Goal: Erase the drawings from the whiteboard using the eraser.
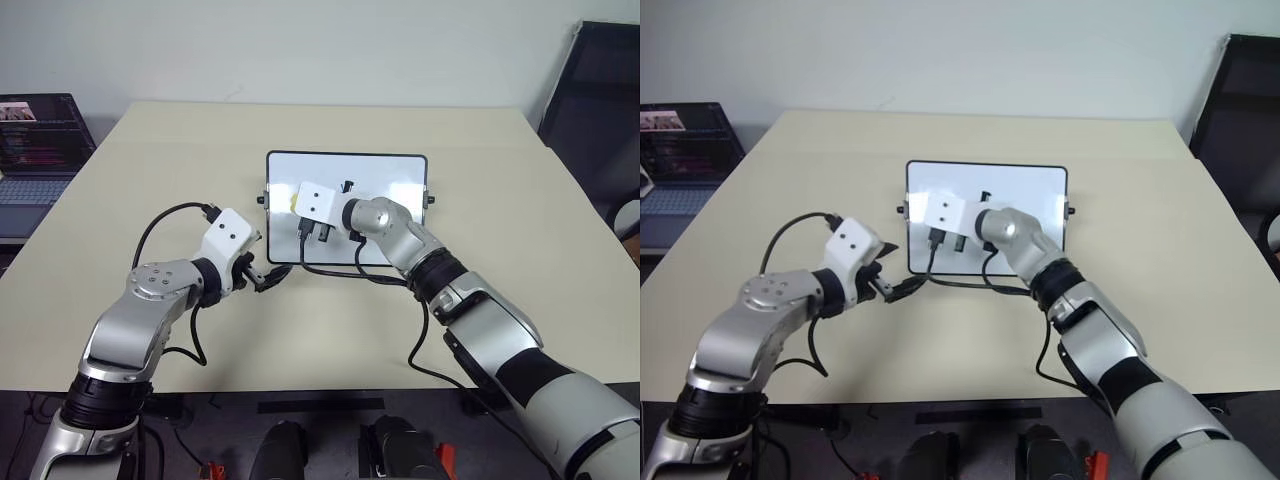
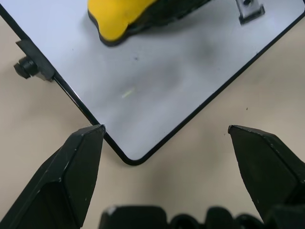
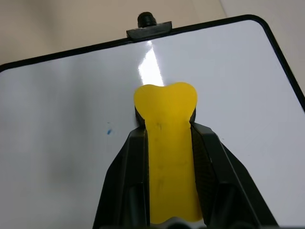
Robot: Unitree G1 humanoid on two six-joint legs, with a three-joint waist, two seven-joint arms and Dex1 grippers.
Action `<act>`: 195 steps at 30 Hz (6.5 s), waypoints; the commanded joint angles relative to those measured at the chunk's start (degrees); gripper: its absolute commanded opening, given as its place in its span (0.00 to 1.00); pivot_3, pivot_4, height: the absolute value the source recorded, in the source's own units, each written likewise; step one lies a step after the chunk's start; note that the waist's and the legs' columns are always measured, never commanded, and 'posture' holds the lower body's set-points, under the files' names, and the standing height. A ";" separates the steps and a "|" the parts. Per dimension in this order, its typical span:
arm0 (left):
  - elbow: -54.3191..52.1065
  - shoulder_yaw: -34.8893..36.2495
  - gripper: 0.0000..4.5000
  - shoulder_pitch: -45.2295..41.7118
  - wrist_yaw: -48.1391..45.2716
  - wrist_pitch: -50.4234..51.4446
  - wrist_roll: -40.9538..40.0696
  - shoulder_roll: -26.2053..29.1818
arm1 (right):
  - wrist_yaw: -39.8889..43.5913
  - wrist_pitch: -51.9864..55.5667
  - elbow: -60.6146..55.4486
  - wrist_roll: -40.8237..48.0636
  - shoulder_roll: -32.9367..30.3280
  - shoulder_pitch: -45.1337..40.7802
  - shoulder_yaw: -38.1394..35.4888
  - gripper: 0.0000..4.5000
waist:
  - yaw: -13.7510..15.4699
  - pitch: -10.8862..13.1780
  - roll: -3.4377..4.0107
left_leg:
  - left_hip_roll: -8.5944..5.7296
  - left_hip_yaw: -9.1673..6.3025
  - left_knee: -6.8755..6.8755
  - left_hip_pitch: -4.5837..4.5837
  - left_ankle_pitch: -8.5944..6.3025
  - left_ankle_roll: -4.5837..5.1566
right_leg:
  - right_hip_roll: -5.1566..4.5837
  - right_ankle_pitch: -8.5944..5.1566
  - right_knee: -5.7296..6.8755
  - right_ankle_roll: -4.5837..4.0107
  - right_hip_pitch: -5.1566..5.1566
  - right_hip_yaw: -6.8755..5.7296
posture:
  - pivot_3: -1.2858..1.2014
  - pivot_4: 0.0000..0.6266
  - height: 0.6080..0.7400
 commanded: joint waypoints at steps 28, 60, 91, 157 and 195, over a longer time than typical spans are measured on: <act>-0.67 0.75 1.00 -0.21 -1.43 -3.26 -0.24 0.23 | 6.57 8.00 -10.16 -1.23 -3.32 6.94 -0.38 0.19 | -0.07 0.00 0.00 | 0.04 -0.53 -0.10 0.00 0.25 -0.16 | 0.18 0.01 0.00 -0.15 0.13 -0.43 | 0.52 0.24 1.00; 3.85 5.61 1.00 -0.21 -4.82 -16.24 -7.82 -8.05 | 2.71 52.96 -86.96 33.61 -11.76 55.48 -29.84 0.19 | 0.67 0.03 0.05 | 0.06 -0.90 -0.16 -0.65 0.20 -0.25 | 0.29 -0.04 -0.55 -0.15 -0.07 -0.77 | 0.52 0.24 1.00; 7.42 -2.36 1.00 -3.92 -9.08 -19.15 -2.54 -7.50 | -10.08 24.25 -41.55 13.86 -13.62 27.37 -12.77 0.19 | 0.31 0.02 0.04 | 0.08 -0.66 -0.18 -0.61 0.21 -0.24 | 0.35 0.00 -0.54 -0.21 -0.07 -0.70 | 0.52 0.24 1.00; 0.95 0.91 1.00 1.78 -7.76 -12.04 -6.91 -6.94 | 0.24 38.61 -63.28 16.68 -14.22 35.77 -20.11 0.19 | 0.49 0.12 0.18 | 0.14 -0.73 -0.30 0.11 0.33 -0.04 | 0.27 0.00 -0.98 0.08 0.73 -0.48 | 0.52 0.24 1.00; -1.96 9.19 1.00 1.45 1.94 -6.28 -13.46 -6.86 | -1.86 22.17 -74.38 26.92 -11.97 49.83 -20.16 0.19 | 0.90 0.16 0.20 | 0.11 -1.02 -0.39 0.03 0.11 -0.27 | 0.29 -0.29 -1.04 -0.02 0.78 -0.62 | 0.52 0.24 1.00</act>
